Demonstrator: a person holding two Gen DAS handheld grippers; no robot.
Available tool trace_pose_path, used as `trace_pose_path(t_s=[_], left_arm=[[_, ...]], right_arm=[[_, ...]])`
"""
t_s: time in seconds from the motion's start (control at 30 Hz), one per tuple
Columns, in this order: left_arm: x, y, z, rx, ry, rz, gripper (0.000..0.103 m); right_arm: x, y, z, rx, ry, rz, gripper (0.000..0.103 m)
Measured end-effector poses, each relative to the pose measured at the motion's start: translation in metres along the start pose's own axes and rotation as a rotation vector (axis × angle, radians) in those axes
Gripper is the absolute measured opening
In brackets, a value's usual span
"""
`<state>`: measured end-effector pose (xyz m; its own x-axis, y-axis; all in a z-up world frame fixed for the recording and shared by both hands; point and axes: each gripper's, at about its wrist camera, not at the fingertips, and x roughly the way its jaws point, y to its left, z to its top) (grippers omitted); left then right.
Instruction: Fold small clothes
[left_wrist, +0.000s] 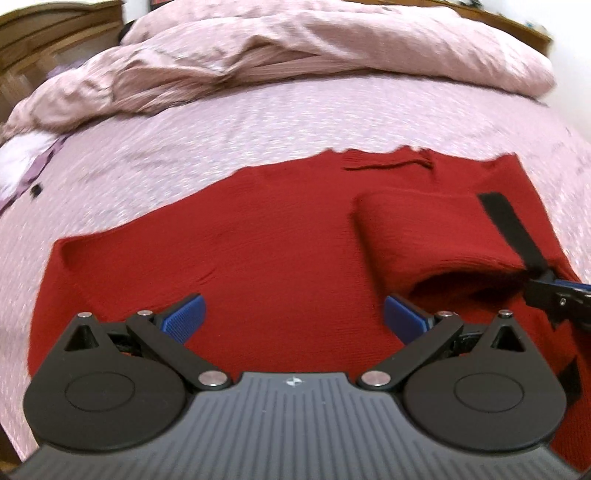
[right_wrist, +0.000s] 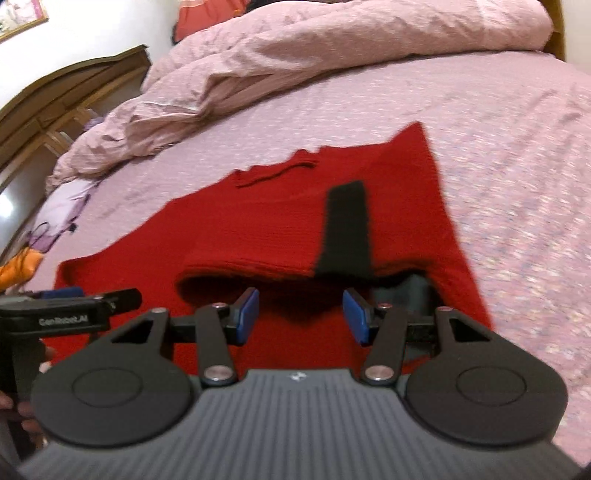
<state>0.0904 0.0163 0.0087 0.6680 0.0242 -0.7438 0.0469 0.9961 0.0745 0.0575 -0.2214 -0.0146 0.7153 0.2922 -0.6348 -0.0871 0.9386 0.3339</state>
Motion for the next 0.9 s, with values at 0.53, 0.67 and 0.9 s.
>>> trace_pose_path(t_s=[0.53,0.67,0.9], left_arm=[[0.031,-0.099,0.018,0.299,-0.016,0.016,0.103],[0.042,-0.116,0.019,0.353,-0.046,0.037,0.103],[0.051,-0.131,0.026,0.349,-0.108,-0.003,0.102]], right_arm=[[-0.024,-0.036,-0.002,-0.022,-0.049,-0.067,0.054],[-0.023,-0.042,-0.004,0.005,-0.042,-0.066,0.054],[-0.023,-0.048,-0.005,0.027,-0.048,-0.086,0.054]])
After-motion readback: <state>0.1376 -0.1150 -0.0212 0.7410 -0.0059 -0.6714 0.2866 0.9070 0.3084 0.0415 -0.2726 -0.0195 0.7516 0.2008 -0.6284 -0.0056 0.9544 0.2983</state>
